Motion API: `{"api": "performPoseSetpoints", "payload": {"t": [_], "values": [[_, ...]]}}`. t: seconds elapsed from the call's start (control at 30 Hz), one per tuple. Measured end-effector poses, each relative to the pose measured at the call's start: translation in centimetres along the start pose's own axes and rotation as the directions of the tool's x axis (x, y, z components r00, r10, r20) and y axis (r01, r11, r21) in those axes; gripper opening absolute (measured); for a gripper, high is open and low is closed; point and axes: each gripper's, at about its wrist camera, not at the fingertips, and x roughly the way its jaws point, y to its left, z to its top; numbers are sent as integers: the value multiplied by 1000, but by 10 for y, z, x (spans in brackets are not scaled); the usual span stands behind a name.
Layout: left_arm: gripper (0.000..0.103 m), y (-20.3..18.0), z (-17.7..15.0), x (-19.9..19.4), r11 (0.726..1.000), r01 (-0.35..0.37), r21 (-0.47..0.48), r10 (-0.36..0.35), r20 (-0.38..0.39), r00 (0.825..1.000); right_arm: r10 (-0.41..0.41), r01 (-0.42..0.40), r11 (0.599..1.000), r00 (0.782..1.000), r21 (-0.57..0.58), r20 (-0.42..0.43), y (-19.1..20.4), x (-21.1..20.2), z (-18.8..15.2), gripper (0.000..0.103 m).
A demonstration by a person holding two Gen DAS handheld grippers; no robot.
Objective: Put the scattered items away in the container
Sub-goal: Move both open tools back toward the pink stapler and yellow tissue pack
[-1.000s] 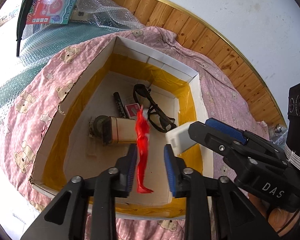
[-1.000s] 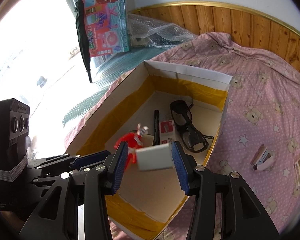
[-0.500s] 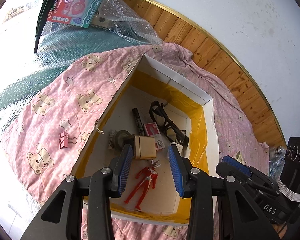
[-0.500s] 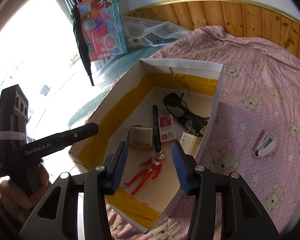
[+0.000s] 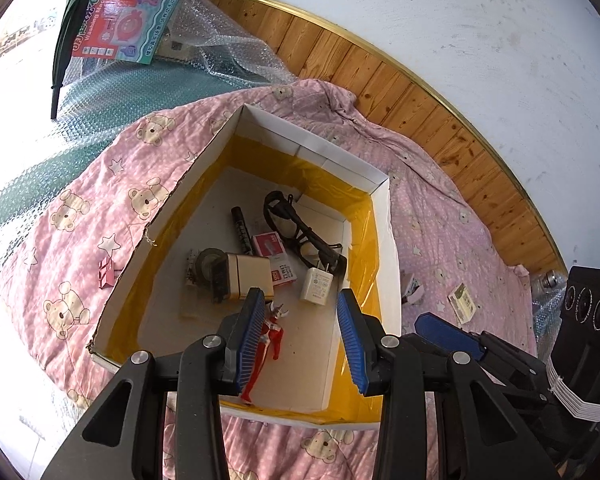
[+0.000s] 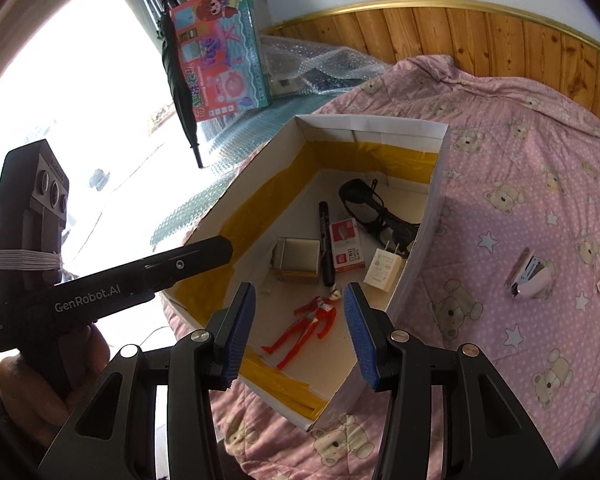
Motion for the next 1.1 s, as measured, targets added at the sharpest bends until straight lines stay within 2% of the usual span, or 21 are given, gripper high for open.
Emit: {"api": "performPoseSetpoints", "payload": {"t": [0.5, 1.1], "values": [[39, -34, -14, -15, 998, 10, 61, -11, 10, 1000, 28, -29, 999, 999, 27, 40, -5, -31, -18, 49], [40, -102, -41, -15, 984, 18, 177, -14, -24, 1000, 42, -53, 992, 994, 111, 101, -45, -76, -54, 49]]}}
